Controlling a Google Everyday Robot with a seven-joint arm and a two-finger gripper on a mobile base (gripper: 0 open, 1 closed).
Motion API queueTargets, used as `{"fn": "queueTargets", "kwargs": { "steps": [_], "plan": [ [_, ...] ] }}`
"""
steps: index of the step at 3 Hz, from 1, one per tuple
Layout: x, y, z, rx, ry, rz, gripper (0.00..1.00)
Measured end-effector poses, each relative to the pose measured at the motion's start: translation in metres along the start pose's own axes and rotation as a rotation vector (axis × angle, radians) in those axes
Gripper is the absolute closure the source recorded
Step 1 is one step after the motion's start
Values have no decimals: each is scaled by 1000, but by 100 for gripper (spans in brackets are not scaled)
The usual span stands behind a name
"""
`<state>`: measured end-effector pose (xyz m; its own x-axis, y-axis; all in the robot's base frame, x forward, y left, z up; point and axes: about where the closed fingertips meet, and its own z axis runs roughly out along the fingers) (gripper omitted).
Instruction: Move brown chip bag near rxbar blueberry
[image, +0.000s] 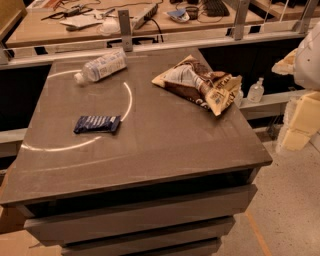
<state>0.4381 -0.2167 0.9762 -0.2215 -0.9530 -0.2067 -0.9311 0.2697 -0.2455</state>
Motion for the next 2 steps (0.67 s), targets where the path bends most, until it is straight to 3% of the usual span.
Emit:
{"fn": "queueTargets", "kwargs": {
  "steps": [1, 2],
  "plan": [
    [0, 0, 0, 4, -7, 4, 0],
    [0, -1, 3, 18, -55, 30, 0]
  ]
}}
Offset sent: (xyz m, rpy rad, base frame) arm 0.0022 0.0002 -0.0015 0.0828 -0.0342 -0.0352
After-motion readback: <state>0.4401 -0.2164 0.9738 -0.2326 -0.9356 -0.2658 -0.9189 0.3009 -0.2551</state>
